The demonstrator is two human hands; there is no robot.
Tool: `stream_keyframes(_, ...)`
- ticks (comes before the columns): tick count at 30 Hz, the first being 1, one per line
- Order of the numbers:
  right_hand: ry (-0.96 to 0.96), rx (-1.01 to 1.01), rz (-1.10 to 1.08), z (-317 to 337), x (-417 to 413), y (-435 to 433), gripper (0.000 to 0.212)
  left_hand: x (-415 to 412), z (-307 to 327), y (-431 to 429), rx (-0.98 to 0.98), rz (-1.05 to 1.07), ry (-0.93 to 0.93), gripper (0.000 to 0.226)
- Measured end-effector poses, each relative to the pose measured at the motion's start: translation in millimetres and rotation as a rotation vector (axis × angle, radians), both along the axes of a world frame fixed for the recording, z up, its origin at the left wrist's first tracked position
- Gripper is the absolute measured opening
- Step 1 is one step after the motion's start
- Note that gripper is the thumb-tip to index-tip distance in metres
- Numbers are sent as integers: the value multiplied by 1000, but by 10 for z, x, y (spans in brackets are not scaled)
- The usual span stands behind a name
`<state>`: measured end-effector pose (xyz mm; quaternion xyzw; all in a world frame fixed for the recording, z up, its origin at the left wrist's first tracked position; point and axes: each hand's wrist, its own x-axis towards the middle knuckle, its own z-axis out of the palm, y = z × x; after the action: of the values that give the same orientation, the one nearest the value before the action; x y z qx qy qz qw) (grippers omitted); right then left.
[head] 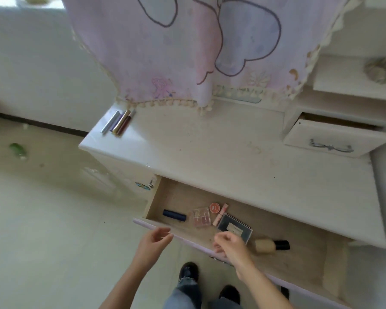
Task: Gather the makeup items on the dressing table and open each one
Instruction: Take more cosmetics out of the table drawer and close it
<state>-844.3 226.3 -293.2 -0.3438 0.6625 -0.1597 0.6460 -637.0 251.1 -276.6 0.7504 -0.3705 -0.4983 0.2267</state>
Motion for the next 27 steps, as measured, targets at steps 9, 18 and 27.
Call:
stream_keyframes(9,201,-37,35,-429,131,-292,4,43,-270,-519,20,-373,-350,26)
stream_keyframes(18,392,-22,-309,-943,330,-795,14,235,-840,-1248,104,-861,-499,21)
stream_keyframes(27,606,37,-227,-1277,366,-950,23,283,-1186,-1310,120,-1196,-661,25)
